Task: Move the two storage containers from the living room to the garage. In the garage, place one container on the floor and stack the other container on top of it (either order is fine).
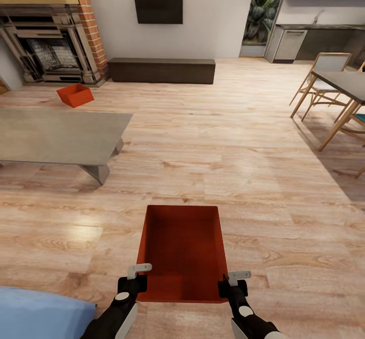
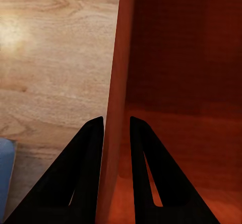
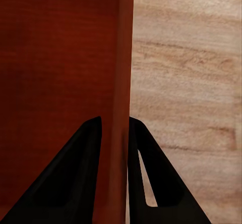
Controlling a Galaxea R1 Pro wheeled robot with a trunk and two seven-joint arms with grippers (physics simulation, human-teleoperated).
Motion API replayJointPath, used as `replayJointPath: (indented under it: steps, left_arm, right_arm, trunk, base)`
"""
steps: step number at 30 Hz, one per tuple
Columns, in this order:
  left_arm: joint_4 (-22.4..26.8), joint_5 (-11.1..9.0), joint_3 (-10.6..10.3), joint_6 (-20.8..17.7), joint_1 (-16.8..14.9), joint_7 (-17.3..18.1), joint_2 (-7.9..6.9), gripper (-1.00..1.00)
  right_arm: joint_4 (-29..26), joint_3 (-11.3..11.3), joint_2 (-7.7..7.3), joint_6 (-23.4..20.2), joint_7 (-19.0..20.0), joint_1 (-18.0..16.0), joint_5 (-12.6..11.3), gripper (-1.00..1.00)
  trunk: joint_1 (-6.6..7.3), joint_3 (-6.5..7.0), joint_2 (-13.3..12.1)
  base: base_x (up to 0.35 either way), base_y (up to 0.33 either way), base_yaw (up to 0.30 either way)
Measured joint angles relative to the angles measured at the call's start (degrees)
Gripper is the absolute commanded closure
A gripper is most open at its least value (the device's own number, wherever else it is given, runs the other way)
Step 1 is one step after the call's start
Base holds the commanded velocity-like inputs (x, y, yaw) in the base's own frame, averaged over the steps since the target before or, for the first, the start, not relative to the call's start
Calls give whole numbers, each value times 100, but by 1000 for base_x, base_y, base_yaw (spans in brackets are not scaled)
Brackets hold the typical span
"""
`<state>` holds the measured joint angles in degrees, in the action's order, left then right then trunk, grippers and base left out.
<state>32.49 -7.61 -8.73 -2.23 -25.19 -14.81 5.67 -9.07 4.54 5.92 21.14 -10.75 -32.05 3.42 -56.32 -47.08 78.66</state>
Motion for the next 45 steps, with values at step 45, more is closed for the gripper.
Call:
replayJointPath:
  steps: [45]
  left_arm:
    - [17, 65, 14, 0, -2, 3, 16, 100]
  right_arm:
    - [15, -1, -10, 55, 8, 2, -31, 100]
  trunk:
    - [989, 808, -1805]
  base:
    - [0, 0, 0]
